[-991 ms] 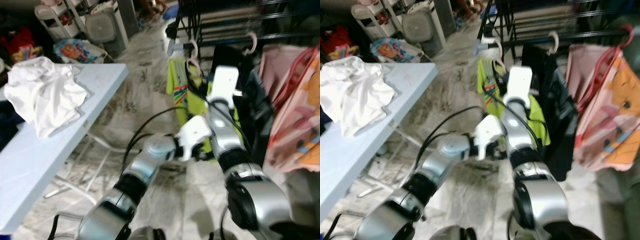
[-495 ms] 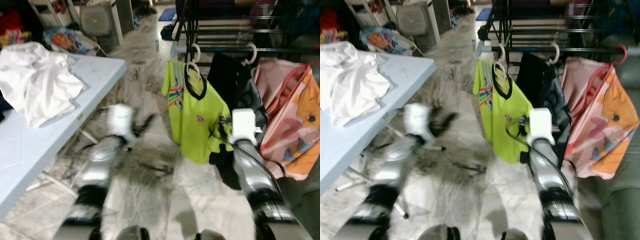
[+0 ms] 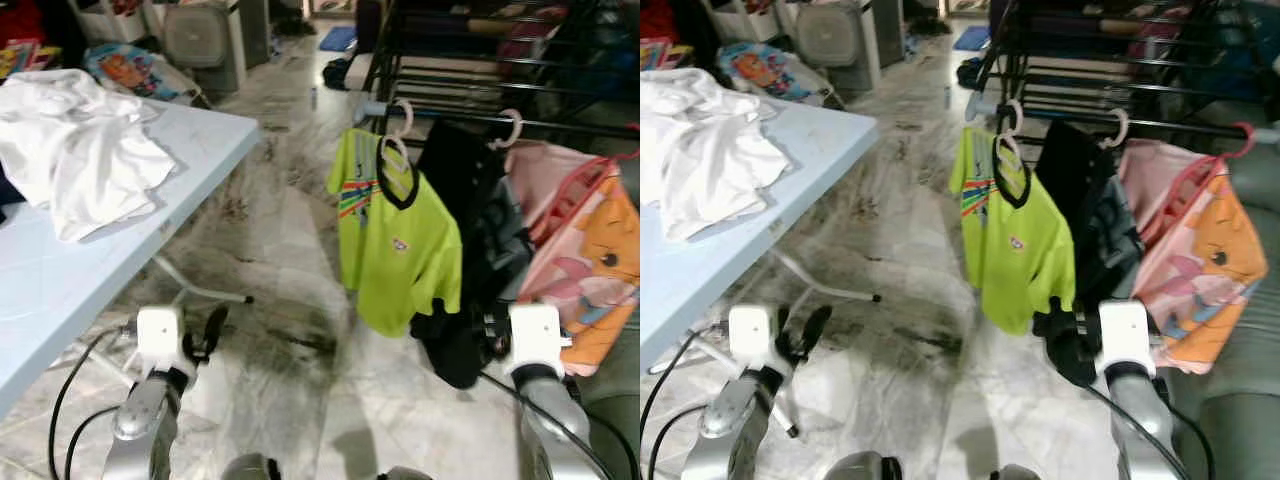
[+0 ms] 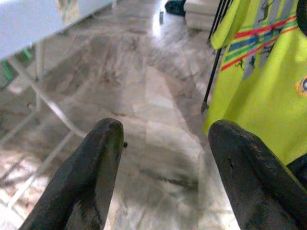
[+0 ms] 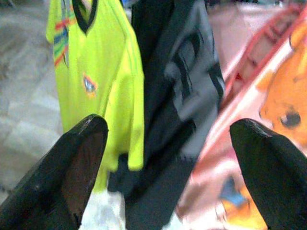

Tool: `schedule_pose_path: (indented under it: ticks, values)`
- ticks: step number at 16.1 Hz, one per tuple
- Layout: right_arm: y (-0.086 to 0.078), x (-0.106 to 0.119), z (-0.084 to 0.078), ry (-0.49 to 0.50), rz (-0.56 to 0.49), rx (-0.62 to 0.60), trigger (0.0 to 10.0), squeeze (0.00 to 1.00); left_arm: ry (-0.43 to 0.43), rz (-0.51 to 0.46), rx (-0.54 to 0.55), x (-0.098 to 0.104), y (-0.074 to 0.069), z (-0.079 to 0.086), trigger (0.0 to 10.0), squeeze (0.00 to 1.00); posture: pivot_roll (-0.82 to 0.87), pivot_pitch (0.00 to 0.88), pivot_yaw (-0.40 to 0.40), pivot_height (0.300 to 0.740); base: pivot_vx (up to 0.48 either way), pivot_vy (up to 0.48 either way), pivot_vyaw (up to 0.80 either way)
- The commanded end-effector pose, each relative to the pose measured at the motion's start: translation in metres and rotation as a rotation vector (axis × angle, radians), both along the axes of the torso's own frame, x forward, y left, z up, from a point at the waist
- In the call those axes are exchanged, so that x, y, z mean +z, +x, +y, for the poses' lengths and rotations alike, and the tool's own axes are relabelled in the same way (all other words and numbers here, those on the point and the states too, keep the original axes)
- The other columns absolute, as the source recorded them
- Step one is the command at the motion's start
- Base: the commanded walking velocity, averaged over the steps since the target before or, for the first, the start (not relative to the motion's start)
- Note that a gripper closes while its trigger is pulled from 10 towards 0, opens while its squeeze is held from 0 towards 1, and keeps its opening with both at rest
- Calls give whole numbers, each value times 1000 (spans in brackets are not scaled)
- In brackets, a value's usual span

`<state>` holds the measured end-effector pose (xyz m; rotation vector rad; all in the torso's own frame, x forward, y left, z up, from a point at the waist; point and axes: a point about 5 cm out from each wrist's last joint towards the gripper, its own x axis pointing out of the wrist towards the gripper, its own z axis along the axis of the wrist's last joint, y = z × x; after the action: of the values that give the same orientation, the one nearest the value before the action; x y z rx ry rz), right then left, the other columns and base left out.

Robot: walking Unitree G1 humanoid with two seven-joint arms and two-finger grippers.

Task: Hang hanger

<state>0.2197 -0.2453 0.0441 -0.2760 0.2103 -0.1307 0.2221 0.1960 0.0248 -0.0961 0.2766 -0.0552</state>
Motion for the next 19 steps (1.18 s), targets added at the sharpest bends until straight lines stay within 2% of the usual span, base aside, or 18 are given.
schedule_pose_path:
  ticks: [1, 2, 4, 6, 7, 10, 11, 12, 13, 14, 15, 17, 19]
  values:
    - [9, 11, 8, 28, -44, 30, 10000, 0, 1, -26, -13, 8, 5, -2, 10000, 0, -56, 0, 30, 740, 0, 0, 0]
    - [22, 24, 12, 51, -97, 42, 10000, 1000, -12, -68, -40, 18, 15, -8, 10000, 1000, -54, 0, 25, 740, 0, 0, 0]
    - [42, 48, 15, 110, -185, 36, 10000, 1000, -16, -155, -49, 41, 34, -12, 10000, 1000, -53, 0, 24, 740, 0, 0, 0]
    - [58, 83, 15, 113, -300, 40, 10000, 1000, -11, -265, -13, 72, 51, -12, 10000, 1000, -50, 0, 21, 740, 0, 0, 0]
    - [61, 90, 15, 123, -325, 33, 10000, 1000, -34, -278, -17, 76, 53, -15, 10000, 1000, -50, 0, 21, 740, 0, 0, 0]
    - [57, 85, 14, 137, -312, 22, 10000, 1000, 9, -280, 5, 74, 52, -12, 10000, 1000, -54, 0, 28, 740, 0, 0, 0]
    - [50, 79, 15, 155, -289, 16, 10000, 1000, 18, -251, 29, 68, 47, -9, 10000, 1000, -54, 0, 31, 740, 0, 0, 0]
    - [39, 68, 19, 165, -248, 15, 10000, 1000, 42, -202, 36, 57, 37, -6, 10000, 1000, -55, 0, 34, 740, 0, 0, 0]
    - [32, 60, 22, 192, -218, 11, 10000, 706, 43, -174, 28, 51, 30, -5, 10000, 447, -56, 0, 37, 740, 0, 0, 0]
    - [19, 48, 28, 212, -170, 23, 10000, 0, 67, -133, 11, 41, 18, -3, 10000, 0, -57, 0, 49, 740, 0, 0, 0]
    - [4, 37, 34, 233, -121, 44, 10000, 0, 74, -95, 15, 34, 6, 1, 10000, 0, -58, 0, 54, 740, 0, 0, 0]
    - [-13, 25, 35, 244, -67, 48, 10000, 0, 81, -49, 19, 26, -7, 5, 10000, 0, -58, 0, 58, 740, 0, 0, 0]
    - [-18, 22, 35, 233, -49, 56, 10000, 0, 92, -44, 11, 24, -10, 6, 10000, 0, -62, 0, 63, 740, 0, 0, 0]
